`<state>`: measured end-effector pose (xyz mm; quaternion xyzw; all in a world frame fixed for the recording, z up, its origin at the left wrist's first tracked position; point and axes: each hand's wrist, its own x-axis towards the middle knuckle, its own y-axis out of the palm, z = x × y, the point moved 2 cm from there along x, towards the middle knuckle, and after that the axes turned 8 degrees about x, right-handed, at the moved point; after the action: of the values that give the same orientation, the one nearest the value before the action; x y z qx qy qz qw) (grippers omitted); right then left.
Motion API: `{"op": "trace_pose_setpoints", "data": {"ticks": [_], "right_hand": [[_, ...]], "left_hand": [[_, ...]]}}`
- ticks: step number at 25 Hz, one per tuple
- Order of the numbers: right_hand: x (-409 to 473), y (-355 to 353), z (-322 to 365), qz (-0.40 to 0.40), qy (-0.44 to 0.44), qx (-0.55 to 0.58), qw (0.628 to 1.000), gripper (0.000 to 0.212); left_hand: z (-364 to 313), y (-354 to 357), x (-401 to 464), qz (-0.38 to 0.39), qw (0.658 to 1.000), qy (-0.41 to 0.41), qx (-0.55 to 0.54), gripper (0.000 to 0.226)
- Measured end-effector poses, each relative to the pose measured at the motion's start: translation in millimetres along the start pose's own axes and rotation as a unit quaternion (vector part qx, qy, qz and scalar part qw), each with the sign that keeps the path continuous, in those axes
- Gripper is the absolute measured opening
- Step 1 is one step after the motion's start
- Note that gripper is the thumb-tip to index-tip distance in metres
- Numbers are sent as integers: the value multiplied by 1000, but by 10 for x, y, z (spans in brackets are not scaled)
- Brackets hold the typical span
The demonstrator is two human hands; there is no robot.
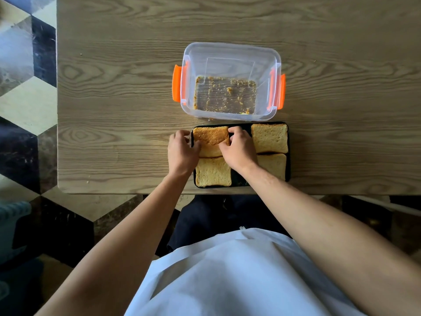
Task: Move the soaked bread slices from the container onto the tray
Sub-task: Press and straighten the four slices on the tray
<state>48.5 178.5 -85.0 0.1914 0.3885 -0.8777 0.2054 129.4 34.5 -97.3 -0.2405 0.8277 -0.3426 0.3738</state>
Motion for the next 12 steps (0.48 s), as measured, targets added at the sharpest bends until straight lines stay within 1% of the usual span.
{"op": "trace_pose_setpoints", "data": {"ticks": [2,3,4,6,8,12], "right_hand": [[-26,-112,-25,-14,-23,19,999,40],[-37,-209,-80,-31,-33,31,998,37],[-46,-311,-165,-51,-40,41,997,34],[-63,-522,-400,-86,-35,50,994,29],[-78,-718,-657,-108,-4,68,992,29],[-84,-955,-954,-134,23,53,989,26]], "left_hand": [[-121,-25,-116,-64,997,39,19,31],[-233,-11,-198,-82,994,76,18,26],[-362,24,-278,-77,991,112,15,22],[-642,173,-412,-15,988,153,8,23],[-906,377,-496,36,986,161,20,25],[-1182,678,-466,91,988,110,55,24]]}}
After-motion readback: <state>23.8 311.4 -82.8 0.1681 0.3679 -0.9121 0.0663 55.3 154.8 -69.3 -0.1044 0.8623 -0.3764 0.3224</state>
